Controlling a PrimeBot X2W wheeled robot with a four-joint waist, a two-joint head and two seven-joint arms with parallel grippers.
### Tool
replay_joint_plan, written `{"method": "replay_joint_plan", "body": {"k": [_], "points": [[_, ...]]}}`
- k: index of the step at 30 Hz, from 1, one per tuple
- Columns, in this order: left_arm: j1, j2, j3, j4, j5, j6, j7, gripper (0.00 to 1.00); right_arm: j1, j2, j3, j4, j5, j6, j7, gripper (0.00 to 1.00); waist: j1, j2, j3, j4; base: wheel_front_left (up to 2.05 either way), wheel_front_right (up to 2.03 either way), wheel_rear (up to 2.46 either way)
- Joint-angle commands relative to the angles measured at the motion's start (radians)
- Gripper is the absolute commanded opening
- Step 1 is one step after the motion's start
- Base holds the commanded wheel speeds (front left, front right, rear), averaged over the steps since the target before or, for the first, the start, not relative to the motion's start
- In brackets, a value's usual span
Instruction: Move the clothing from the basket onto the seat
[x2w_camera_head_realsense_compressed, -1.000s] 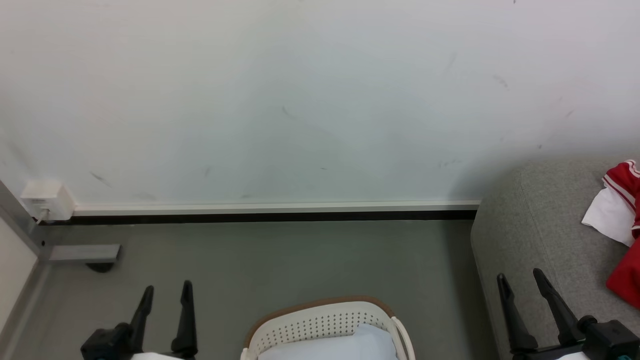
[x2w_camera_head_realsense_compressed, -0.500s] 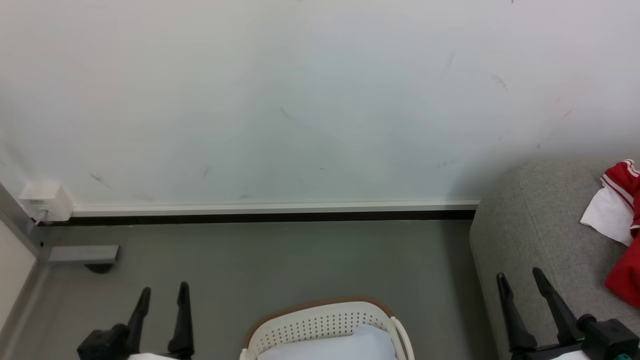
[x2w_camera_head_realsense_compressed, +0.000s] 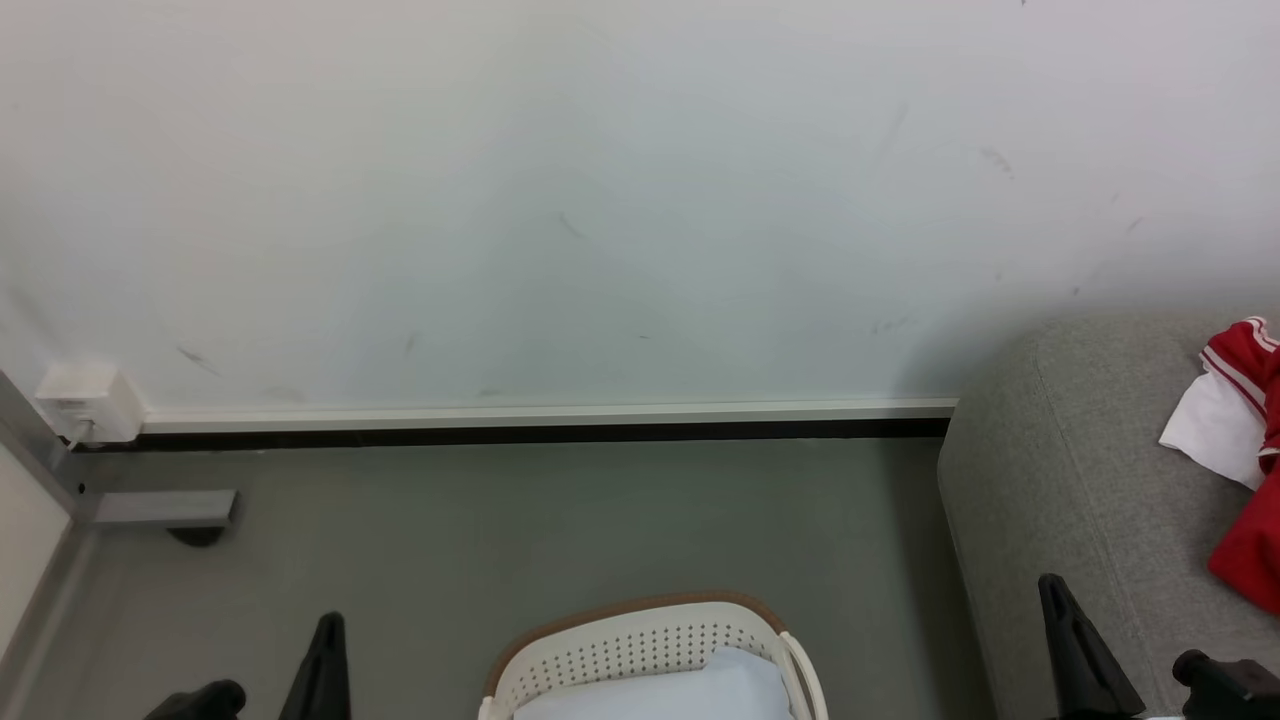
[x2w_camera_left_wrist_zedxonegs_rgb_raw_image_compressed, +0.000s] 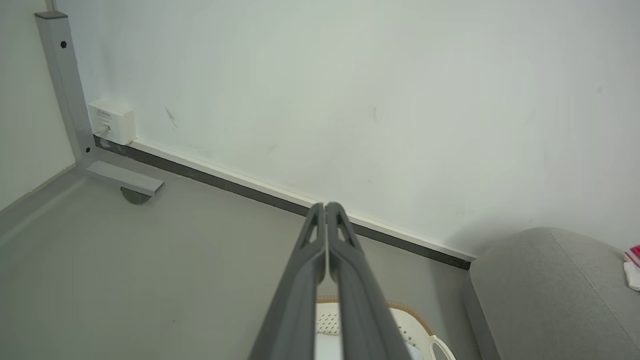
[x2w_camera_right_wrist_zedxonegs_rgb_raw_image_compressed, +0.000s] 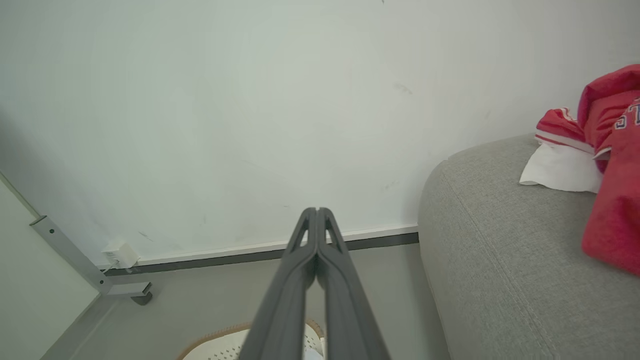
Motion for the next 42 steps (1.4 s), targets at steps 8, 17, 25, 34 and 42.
{"method": "replay_joint_plan", "body": {"k": [8,17,25,34,42], "points": [[-0.029,0.006,0.007,-0.032,-0.174,-0.010,0.037,0.00,-0.029,0.004,-0.036,-0.016,0.152,0.000,0.038,0.00,0.0000,0.0000,0.002,-0.003,0.00,0.00,0.00],[-0.037,0.007,0.013,-0.041,-0.315,-0.016,0.073,0.00,-0.037,0.011,-0.062,-0.018,0.278,-0.001,0.074,0.00,0.0000,0.0000,0.004,-0.006,0.00,0.00,0.00],[-0.043,0.007,0.019,-0.047,-0.429,-0.022,0.104,0.00,-0.045,0.017,-0.083,-0.019,0.380,-0.001,0.104,0.00,0.0000,0.0000,0.005,-0.008,0.00,0.00,0.00],[-0.050,0.008,0.025,-0.053,-0.547,-0.028,0.135,0.00,-0.050,0.024,-0.106,-0.020,0.486,-0.001,0.134,0.00,0.0000,0.0000,0.007,-0.011,0.00,0.00,0.00],[-0.055,0.008,0.029,-0.058,-0.630,-0.032,0.158,0.00,-0.054,0.029,-0.122,-0.021,0.560,-0.001,0.157,0.00,0.0000,0.0000,0.009,-0.013,0.00,0.00,0.00]]}}
